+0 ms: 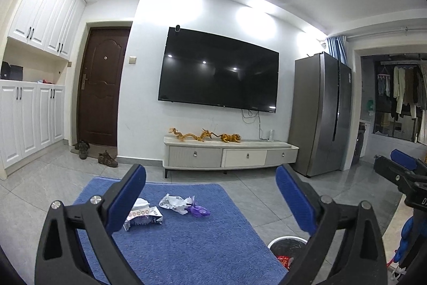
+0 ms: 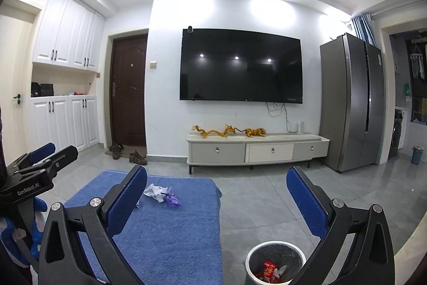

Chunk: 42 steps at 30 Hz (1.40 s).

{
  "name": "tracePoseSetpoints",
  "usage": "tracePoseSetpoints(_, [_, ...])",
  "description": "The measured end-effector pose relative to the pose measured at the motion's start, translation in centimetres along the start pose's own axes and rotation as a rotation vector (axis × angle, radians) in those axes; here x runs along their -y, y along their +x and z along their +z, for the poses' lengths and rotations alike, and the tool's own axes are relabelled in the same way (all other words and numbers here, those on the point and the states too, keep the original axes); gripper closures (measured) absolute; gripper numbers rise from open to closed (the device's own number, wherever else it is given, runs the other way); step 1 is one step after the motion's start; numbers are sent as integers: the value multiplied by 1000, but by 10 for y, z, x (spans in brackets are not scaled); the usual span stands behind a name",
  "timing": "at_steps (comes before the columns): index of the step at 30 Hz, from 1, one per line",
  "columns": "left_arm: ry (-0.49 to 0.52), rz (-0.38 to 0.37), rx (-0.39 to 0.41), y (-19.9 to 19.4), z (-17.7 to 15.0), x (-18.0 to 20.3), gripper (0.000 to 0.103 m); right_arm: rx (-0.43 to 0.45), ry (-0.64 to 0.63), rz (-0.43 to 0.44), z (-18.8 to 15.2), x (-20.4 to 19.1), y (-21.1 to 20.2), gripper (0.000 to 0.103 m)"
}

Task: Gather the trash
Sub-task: 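Move both open tools back to the remaining trash on the rug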

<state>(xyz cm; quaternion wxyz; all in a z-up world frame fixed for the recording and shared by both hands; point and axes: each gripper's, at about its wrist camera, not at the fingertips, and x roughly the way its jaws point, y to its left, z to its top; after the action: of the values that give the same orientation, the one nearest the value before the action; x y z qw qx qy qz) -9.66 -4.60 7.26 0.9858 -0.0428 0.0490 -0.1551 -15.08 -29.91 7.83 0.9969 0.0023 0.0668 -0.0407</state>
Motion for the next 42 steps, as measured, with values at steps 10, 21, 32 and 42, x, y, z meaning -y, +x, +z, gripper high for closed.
tracePoseSetpoints(10, [14,77,45,-21,5,-7,2,34,15,49,3,-5,-2,0])
tracePoseSetpoints(21, [73,127,17,-11,6,-3,1,24,42,76,-9,1,9,0])
tracePoseSetpoints(32, [131,129,-77,36,0,0,0,-18,116,54,-25,26,44,0])
tracePoseSetpoints(42, [99,241,-222,107,-24,-66,0,-160,130,92,-54,31,134,0])
